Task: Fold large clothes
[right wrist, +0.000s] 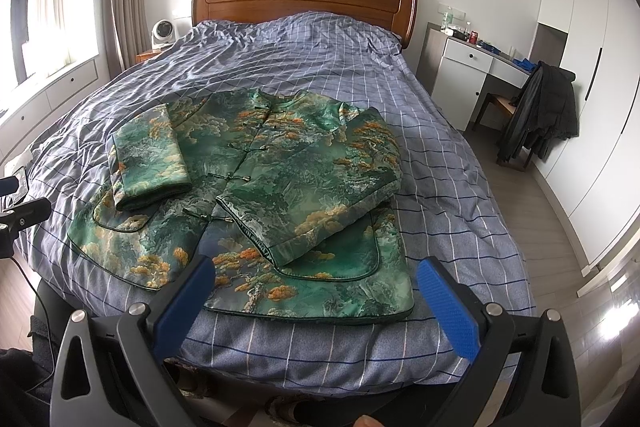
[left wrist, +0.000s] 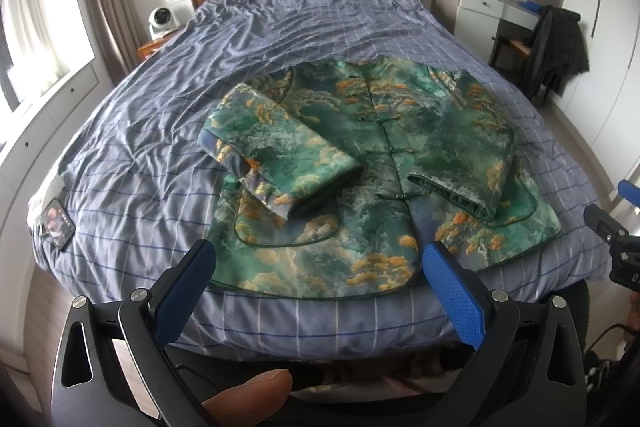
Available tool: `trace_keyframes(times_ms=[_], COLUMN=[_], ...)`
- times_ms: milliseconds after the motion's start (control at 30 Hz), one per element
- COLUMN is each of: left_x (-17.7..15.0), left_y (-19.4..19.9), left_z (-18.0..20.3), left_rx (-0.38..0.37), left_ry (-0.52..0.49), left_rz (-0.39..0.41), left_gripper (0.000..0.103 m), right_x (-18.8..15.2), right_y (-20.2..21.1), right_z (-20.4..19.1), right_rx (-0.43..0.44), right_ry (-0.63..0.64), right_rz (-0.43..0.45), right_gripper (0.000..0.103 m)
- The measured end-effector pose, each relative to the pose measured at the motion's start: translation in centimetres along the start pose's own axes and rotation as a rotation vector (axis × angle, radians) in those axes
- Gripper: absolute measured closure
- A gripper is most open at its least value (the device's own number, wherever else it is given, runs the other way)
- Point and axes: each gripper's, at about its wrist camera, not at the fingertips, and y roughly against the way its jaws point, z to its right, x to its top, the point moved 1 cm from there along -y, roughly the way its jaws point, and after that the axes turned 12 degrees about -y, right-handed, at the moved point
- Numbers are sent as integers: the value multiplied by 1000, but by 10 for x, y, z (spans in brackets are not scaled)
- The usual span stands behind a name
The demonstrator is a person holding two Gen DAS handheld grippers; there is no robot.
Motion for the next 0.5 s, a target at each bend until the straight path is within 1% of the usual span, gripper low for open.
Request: trace_keyframes(times_ms=[500], left_x=[1], left_y=[1], left_z=[2], left_rx=[-9], left_ry=[0], left_rz=[-6], left_gripper=[0], right_x=[-1], right_y=[-1], right_z=[0], right_rx=[1], right_ry=[-3], right_rz=[-6], right_gripper=[0])
